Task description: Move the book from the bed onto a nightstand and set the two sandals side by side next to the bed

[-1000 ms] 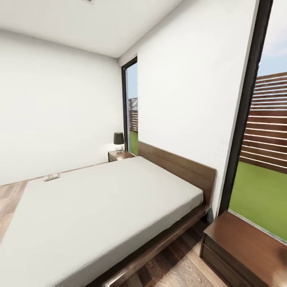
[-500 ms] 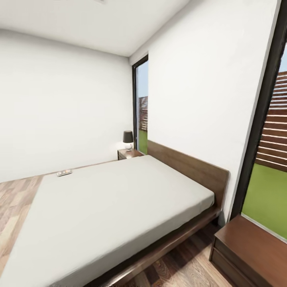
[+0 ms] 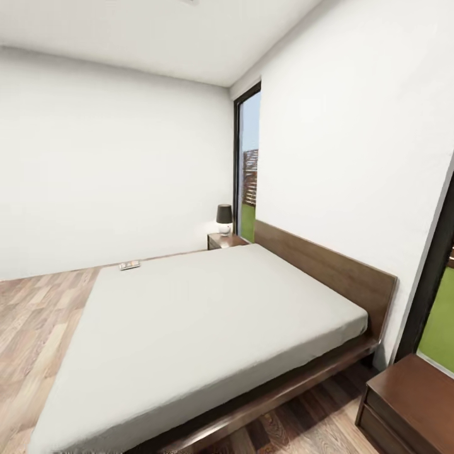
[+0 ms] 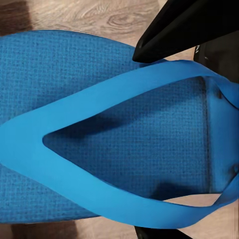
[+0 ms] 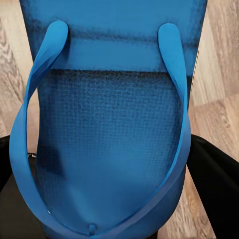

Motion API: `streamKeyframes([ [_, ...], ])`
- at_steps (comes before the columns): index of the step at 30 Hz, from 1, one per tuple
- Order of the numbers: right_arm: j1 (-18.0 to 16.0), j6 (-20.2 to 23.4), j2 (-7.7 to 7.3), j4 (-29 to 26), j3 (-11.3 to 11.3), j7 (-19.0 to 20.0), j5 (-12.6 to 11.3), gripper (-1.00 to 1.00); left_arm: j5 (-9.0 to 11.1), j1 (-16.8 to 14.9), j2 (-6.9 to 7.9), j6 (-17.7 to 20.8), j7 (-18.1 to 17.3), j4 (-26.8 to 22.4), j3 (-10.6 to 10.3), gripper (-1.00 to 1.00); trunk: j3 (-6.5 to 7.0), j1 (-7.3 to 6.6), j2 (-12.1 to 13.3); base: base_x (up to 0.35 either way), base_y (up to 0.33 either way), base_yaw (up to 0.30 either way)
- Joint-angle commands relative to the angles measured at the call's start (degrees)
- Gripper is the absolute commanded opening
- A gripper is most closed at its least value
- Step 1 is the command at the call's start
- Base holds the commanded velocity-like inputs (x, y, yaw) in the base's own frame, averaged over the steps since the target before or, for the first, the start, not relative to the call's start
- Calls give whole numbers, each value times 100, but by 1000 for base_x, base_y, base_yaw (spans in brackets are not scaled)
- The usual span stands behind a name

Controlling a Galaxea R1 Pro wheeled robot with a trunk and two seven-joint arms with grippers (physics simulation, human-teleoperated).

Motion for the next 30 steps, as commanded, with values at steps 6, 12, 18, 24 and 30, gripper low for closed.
streamKeyframes([
  [6, 0, 43, 0, -14, 44, -28, 9, -100, 31, -7, -2, -21, 2, 9, 11, -100, -33, 0, -5, 0, 0, 253],
  [12, 0, 43, 7, -14, 44, -26, 4, -100, 31, -6, -2, -24, 2, 9, 11, -100, -42, 0, -5, 0, 0, 272],
  [18, 0, 43, 9, -14, 44, -27, 3, -100, 31, -6, -2, -28, 2, 8, 11, -100, -44, 0, -5, 0, 0, 283],
  [24, 0, 43, 9, -14, 44, -29, 3, -100, 31, -7, -2, -29, 2, 8, 11, -100, -44, 0, -5, 0, 0, 288],
  [30, 0, 43, 7, -14, 44, -31, -2, -100, 33, -6, -1, -29, 2, 8, 11, -100, -44, 0, -5, 0, 0, 275],
])
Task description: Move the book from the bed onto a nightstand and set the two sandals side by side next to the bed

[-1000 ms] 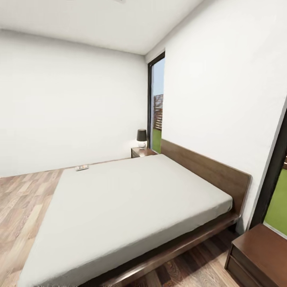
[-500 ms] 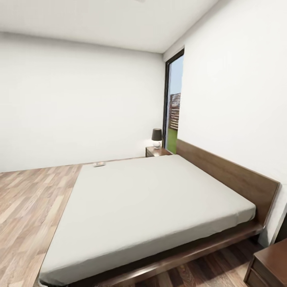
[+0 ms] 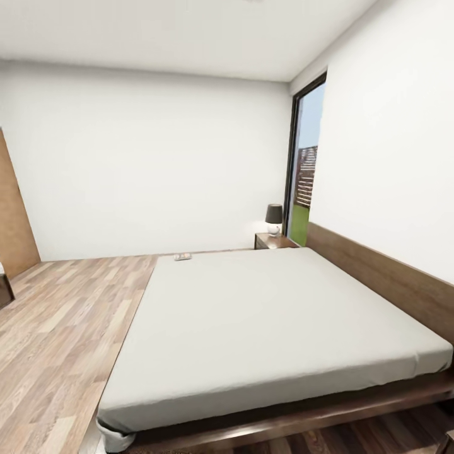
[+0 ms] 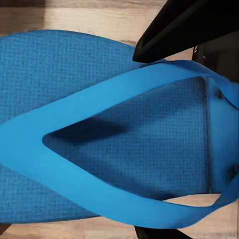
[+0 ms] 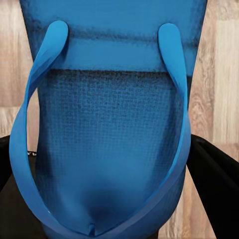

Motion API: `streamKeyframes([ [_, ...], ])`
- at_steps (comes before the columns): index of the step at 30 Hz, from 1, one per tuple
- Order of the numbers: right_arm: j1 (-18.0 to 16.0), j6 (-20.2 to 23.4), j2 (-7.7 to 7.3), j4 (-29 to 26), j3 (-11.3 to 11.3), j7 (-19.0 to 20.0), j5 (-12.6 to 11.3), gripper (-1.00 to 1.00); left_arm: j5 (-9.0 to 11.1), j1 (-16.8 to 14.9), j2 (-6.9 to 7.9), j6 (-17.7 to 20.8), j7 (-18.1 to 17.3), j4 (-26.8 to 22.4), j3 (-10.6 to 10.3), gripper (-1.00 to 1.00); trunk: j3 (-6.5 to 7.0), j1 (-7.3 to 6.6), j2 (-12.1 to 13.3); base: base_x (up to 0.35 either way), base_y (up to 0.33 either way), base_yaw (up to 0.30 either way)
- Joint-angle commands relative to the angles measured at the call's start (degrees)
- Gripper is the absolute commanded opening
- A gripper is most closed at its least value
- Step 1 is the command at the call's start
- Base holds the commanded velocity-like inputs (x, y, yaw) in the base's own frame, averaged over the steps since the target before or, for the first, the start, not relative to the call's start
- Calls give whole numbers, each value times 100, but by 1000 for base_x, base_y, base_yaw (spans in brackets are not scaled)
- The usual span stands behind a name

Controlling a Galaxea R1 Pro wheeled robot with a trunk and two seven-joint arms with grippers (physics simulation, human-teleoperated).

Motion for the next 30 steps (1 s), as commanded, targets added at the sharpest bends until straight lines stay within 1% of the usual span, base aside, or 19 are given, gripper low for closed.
streamKeyframes([
  [1, 0, 42, 1, -14, 45, -23, 9, -100, 33, -4, -1, -21, 2, 5, 11, -100, -8, 0, -4, 0, 0, 219],
  [6, 0, 42, -4, -14, 43, -18, 6, -100, 46, -6, 8, -21, 20, 1, 11, -100, -8, 0, -4, 0, 0, 96],
  [8, 0, 42, -5, -14, 42, -17, 6, -100, 53, -1, 23, -29, 138, 4, 19, -100, -8, 0, -4, 0, 0, 27],
  [10, 0, 42, -8, -14, 40, -16, 5, -100, 64, 55, 52, -59, 362, 6, 29, -100, -8, 0, -4, 0, 0, 14],
  [11, 0, 42, -11, -14, 39, -15, 5, -100, 77, 164, 74, -87, 553, 4, 44, -100, -8, 0, -4, 0, 0, 8],
  [12, 0, 42, -12, -14, 38, -17, 5, -100, 85, 231, 93, -102, 666, 3, 53, -100, -8, 0, -4, 0, 0, 6],
  [14, 0, 42, -13, -14, 37, -16, 5, -100, 102, 357, 180, -138, 953, -1, 68, -100, -8, 0, -4, 0, 0, 4],
  [15, 0, 42, -14, -14, 37, -16, 5, -100, 122, 441, 328, -177, 1300, -4, 88, -100, -8, 0, -4, 0, 0, 3],
  [17, 0, 42, -15, -14, 37, -15, 5, -100, 157, 497, 545, -230, 1735, -6, 136, -100, -8, 0, -4, 0, 0, 2],
  [20, 0, 42, -15, -14, 36, -15, 5, -100, 258, 546, 907, -286, 2315, -7, 256, -100, -8, 0, -4, 0, 0, 1],
  [22, 0, 42, -15, -14, 36, -16, 5, -100, 370, 565, 1172, -307, 2617, -8, 372, -100, -8, 0, -4, 0, 0, 0],
  [23, 0, 42, -15, -14, 36, -16, 5, -100, 499, 575, 1437, -321, 2836, -11, 494, -100, -8, 0, -4, 0, 0, 0],
  [27, 0, 42, -16, -14, 36, -15, 5, -100, 758, 585, 1933, -330, 3100, -15, 698, -100, -8, 0, -4, 0, 0, 0],
  [30, 0, 42, -20, -14, 36, -16, 7, -100, 897, 587, 2225, -320, 3198, -13, 775, -100, -8, 0, -4, 0, 0, 0],
])
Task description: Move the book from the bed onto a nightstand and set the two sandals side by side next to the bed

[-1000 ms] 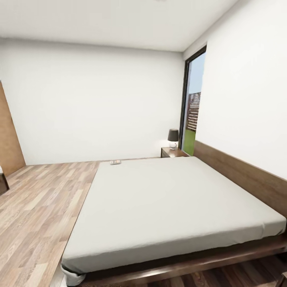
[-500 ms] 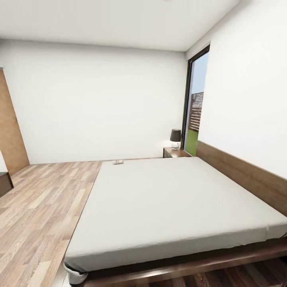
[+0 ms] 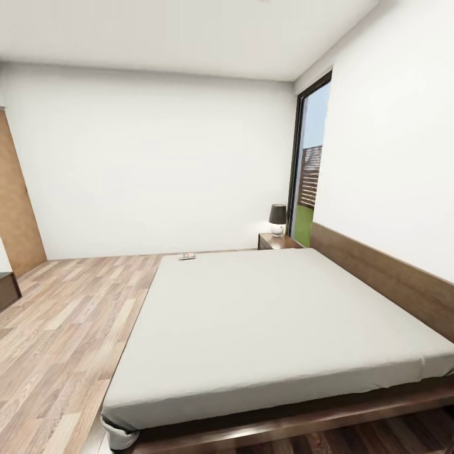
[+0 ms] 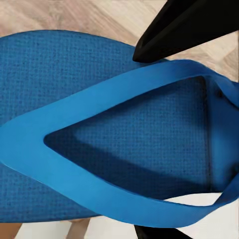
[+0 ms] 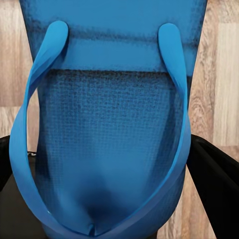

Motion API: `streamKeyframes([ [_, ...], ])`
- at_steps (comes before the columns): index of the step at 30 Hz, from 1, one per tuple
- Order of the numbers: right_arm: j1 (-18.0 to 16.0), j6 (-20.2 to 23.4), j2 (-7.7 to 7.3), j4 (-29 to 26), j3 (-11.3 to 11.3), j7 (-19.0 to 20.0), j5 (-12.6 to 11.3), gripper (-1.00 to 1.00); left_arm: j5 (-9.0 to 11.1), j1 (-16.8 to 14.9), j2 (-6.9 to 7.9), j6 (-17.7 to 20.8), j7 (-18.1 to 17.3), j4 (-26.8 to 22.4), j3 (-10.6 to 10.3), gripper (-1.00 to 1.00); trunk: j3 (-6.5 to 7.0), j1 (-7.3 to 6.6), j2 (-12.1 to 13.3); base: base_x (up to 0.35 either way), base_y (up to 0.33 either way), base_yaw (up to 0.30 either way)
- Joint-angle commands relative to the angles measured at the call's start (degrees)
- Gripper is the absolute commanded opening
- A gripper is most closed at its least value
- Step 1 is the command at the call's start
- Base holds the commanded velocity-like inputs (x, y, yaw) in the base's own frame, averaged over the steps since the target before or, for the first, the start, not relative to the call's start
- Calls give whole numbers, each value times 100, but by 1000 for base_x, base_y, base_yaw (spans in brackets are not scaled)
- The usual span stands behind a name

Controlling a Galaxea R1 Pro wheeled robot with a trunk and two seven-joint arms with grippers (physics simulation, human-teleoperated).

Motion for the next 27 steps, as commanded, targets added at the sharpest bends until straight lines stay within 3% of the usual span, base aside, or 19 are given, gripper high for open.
streamKeyframes([
  [1, -1, 42, -4, -12, 42, -23, 9, -100, 82, 0, 139, -28, 30, 1, 53, -100, -8, 0, -5, 0, 0, 0],
  [7, -1, 42, -17, -14, 37, -24, 2, -100, 183, -22, 484, -18, 449, -17, 100, -100, -8, 0, -5, 0, 0, 0],
  [15, -1, 42, -23, -12, 36, -23, -7, -100, 213, -169, 728, 3, 865, -49, 109, -100, -9, 0, -5, 0, 0, 0],
  [17, -1, 44, -12, -12, 40, -24, -1, -100, 219, -228, 921, 5, 954, -57, 109, -100, -14, 0, -5, 0, 0, 0],
  [23, -1, 52, 2, -6, 44, -25, 2, -100, 225, -278, 1301, 16, 972, -183, 116, -100, -53, 0, -5, 0, 0, 0],
  [27, -1, 52, -31, -16, 33, -23, -5, -100, 224, -289, 1387, 26, 945, -633, 116, -100, -87, 0, -5, 0, 0, 0],
])
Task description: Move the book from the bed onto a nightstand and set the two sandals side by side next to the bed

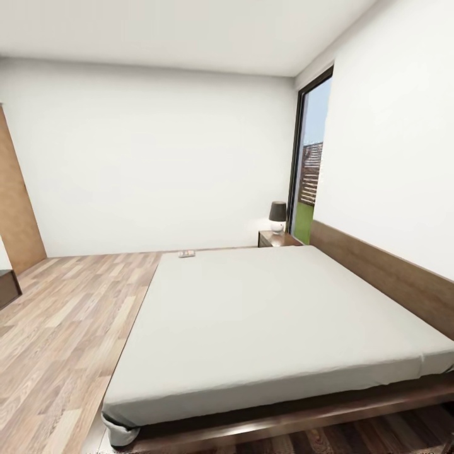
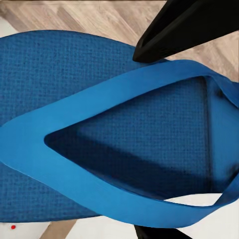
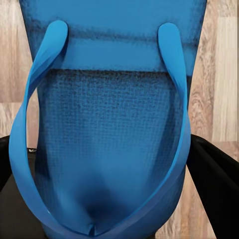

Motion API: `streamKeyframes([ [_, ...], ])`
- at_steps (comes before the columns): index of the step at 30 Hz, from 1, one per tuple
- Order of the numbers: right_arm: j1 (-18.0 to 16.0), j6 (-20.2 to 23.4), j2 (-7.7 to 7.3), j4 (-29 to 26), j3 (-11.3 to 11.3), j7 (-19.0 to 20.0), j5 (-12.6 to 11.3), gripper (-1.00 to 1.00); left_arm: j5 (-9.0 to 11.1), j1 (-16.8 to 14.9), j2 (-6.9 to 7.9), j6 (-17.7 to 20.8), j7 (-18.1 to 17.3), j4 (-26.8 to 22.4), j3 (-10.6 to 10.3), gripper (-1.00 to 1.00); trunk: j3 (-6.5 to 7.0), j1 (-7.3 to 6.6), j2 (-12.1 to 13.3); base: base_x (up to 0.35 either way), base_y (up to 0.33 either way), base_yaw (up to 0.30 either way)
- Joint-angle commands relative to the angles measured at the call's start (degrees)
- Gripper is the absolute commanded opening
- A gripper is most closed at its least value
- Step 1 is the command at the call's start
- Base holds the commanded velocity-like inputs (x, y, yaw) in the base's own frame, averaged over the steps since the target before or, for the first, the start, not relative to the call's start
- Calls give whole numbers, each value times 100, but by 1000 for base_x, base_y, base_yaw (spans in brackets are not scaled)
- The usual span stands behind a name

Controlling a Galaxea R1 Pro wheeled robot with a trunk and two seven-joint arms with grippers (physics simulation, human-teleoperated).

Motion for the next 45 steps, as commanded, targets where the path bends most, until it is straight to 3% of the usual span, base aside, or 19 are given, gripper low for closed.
streamKeyframes([
  [1, -1, 41, -8, -11, 43, -23, 6, -100, 81, -1, 19, -33, -10, -144, 18, -100, -17, 0, -5, 0, 0, 0],
  [10, -1, 65, -8, 18, 47, -22, 6, -100, 59, 8, 177, -47, -219, -478, 14, -100, -47, 0, -5, 0, 0, 0],
  [15, -1, 109, 4, 25, 47, -20, 4, -100, 72, 13, 189, -106, -712, -503, 21, -100, -83, 0, -5, 0, 0, 0],
  [20, -1, 117, 9, 26, 54, -18, 10, -100, 62, 10, 222, -69, -847, -515, 16, -100, -127, 0, -5, 5, 0, 0],
  [25, -1, 113, 20, 26, 55, -17, 13, -100, 50, 11, 354, -49, -1093, -514, 6, -100, -173, 0, -5, 23, 0, 0],
  [33, -1, 111, 27, 26, 56, -14, 20, -100, 57, 14, 412, -101, -1973, -465, 15, -100, -246, 0, -5, 5, 0, 0],
  [36, -1, 111, 29, 26, 56, -14, 21, -100, 63, 14, 414, -121, -2136, -462, 19, -100, -274, 0, -5, 1, 0, 0],
  [45, -1, 111, 36, 26, 61, -14, 21, -100, 73, 14, 415, -130, -2200, -462, 24, -100, -357, 0, -5, 0, 0, 0],
])
